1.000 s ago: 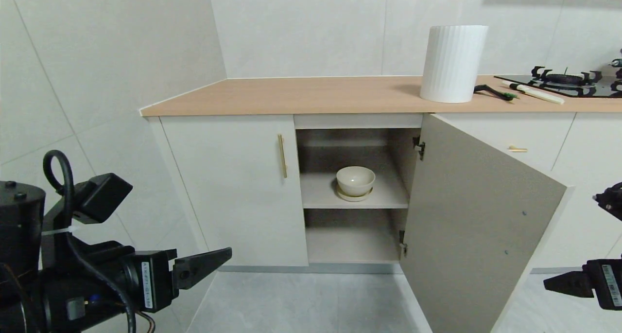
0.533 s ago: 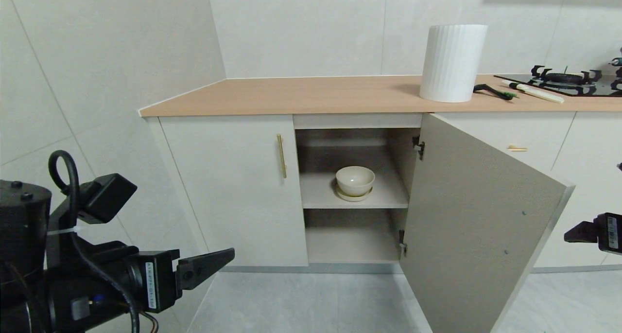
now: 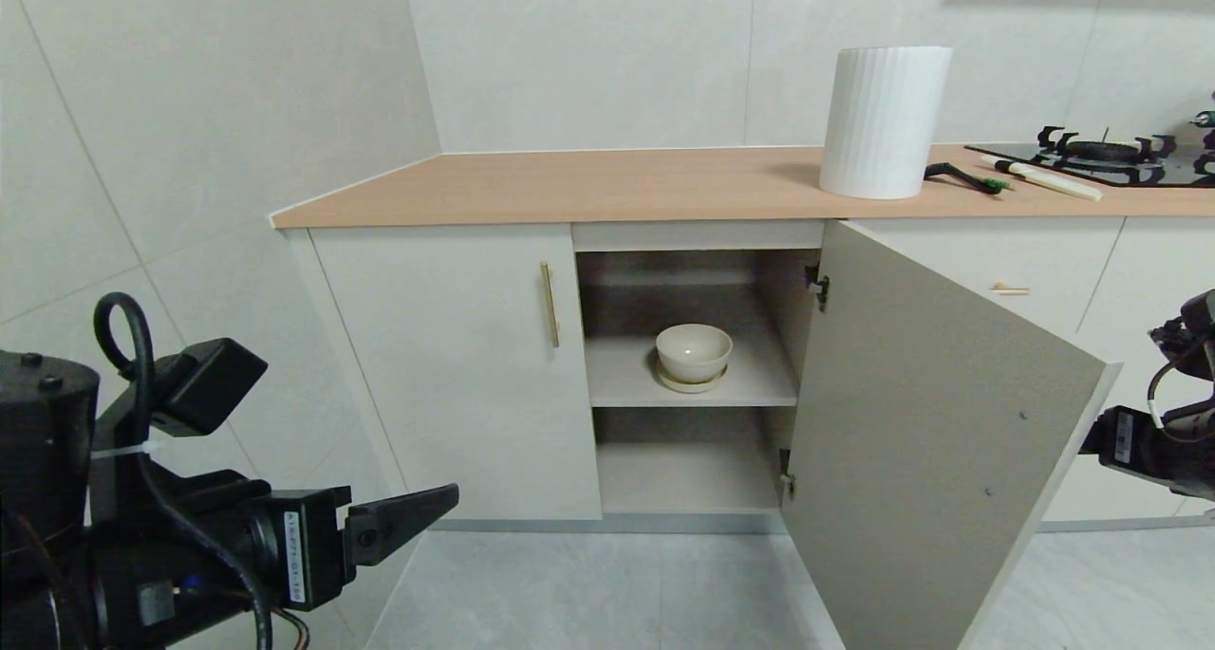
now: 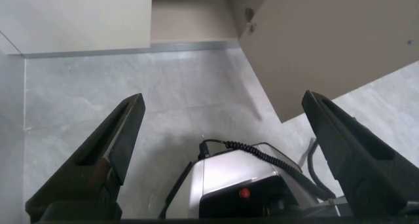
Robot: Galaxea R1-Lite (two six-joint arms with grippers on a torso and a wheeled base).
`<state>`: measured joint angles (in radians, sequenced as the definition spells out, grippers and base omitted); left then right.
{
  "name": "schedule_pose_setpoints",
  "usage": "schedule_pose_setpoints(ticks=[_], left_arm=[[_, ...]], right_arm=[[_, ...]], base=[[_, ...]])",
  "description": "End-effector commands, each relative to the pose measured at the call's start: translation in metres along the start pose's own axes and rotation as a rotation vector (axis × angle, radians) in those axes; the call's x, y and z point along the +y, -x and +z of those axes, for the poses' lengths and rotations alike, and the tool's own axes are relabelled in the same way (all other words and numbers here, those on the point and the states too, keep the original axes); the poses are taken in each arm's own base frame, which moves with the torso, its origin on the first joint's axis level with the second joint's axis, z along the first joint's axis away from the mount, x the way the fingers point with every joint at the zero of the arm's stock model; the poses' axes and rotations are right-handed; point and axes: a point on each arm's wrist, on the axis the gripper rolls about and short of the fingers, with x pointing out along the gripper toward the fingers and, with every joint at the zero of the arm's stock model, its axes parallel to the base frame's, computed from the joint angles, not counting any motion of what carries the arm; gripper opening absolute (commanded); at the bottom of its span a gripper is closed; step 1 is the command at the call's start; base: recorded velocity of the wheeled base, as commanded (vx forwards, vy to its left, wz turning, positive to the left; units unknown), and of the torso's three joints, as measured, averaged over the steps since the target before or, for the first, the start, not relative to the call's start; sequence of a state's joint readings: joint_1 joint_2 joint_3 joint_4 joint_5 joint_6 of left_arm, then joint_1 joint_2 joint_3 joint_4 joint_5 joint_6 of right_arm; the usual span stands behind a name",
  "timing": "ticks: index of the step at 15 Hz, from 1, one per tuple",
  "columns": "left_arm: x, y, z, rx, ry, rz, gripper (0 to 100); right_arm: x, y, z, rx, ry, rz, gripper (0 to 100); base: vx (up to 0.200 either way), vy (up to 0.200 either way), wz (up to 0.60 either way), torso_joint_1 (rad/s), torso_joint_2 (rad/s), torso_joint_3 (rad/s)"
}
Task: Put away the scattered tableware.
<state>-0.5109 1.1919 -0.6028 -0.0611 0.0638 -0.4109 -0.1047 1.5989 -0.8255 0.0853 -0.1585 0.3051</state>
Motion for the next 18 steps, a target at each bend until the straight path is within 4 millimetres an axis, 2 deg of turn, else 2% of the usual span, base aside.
schedule_pose_setpoints(ticks=[1,9,11,14,18], left_arm=[[0.000,0.000,0.000,-0.001,0.000,0.000,100],[-0.001,-0.001,0.002,-0.005,0.001,-0.001,100],[-0.001,-0.002,0.003,-0.006,0.001,-0.002,100],[-0.001,-0.001,0.003,-0.008,0.001,-0.001,100],[-0.002,-0.005,0.004,0.001,0.000,0.004,100]], right_arm=[[0.007,-0.009,-0.007,0.024,0.013,0.016,100],[0.071,-0.003,-0.033,0.046,0.147,0.188,100],[0.106,-0.010,-0.040,0.021,0.216,0.274,100],[0.146,-0.023,-0.044,0.027,0.279,0.332,100],[0.176,-0.041,-0.045,0.049,0.311,0.380,100]], base=[[0.000,0.000,0.00,0.000,0.00,0.000],[0.000,0.000,0.00,0.000,0.00,0.000],[0.000,0.000,0.00,0.000,0.00,0.000],[0.000,0.000,0.00,0.000,0.00,0.000],[0.000,0.000,0.00,0.000,0.00,0.000]])
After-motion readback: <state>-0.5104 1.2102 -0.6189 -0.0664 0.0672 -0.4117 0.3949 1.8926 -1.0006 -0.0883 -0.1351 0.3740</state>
